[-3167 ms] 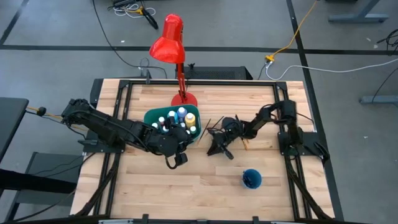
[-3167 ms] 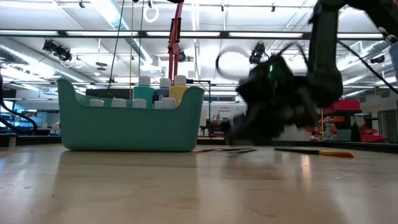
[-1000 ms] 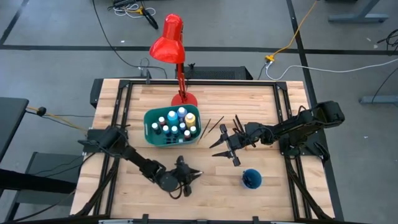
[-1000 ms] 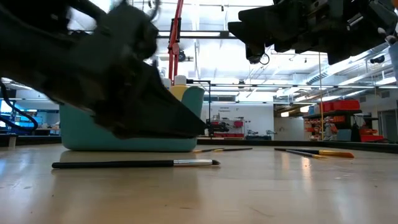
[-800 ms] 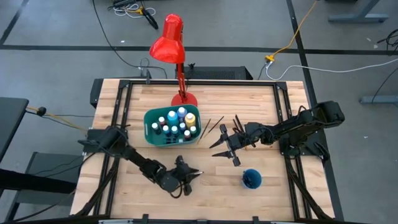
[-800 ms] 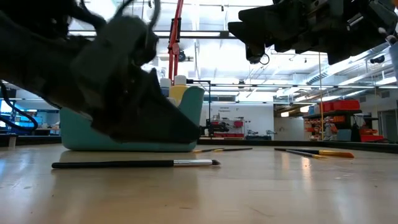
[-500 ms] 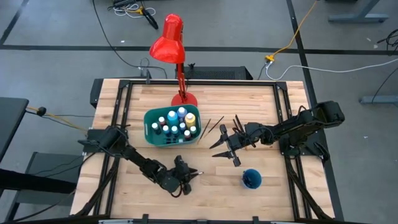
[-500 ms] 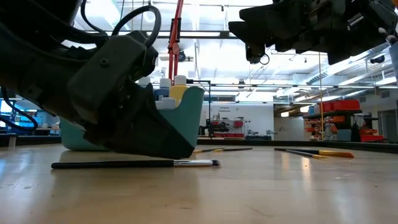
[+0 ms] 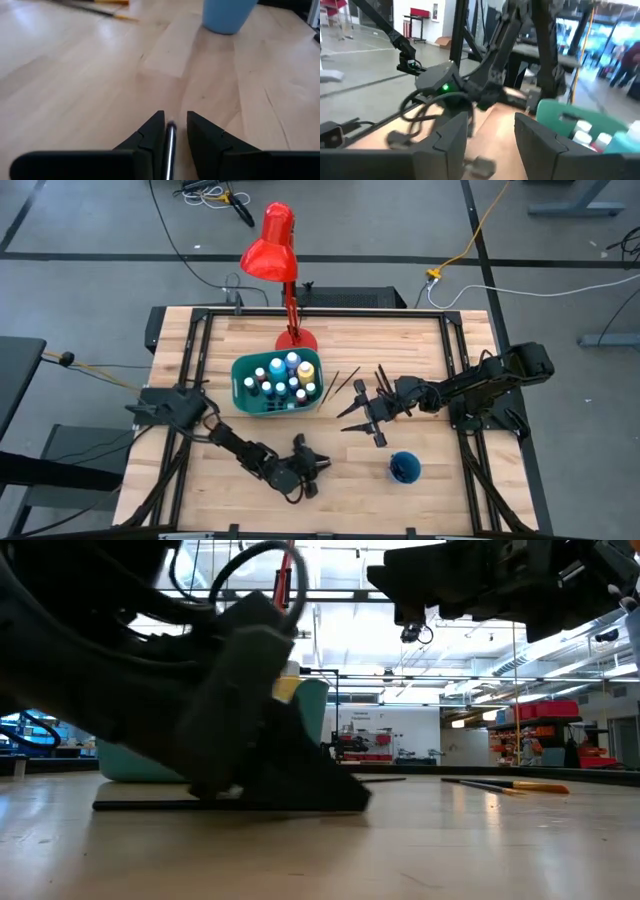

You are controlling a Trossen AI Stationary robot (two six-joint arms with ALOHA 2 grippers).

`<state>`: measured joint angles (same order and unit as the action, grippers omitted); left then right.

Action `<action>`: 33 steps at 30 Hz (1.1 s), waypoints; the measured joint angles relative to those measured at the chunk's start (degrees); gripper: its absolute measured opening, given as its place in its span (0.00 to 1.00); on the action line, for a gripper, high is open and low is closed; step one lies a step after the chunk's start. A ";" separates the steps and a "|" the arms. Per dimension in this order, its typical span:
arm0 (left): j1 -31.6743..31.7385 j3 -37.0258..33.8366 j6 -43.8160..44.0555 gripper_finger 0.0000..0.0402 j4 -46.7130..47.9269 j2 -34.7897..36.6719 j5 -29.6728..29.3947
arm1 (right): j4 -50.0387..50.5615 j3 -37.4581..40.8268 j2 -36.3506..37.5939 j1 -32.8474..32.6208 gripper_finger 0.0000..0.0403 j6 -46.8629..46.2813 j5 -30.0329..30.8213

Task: Pick & Place Paint Supplies
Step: Put the silver paint brush into the blue cup

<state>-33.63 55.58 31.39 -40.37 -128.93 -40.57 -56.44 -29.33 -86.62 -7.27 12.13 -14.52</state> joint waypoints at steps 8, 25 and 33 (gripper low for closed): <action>-0.20 0.69 1.15 0.21 0.99 -0.69 0.24 | -0.75 0.01 0.01 0.00 0.42 6.96 0.14; -0.76 0.86 6.41 0.17 8.29 -0.06 2.08 | -4.67 -0.90 -0.01 0.11 0.42 17.00 -0.05; -1.11 0.87 5.05 0.05 7.27 -0.06 0.94 | -3.55 -1.09 -0.01 0.11 0.42 16.68 -0.06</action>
<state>-34.74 56.45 36.44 -33.10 -128.99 -39.63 -59.99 -30.41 -86.63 -7.16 28.81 -14.58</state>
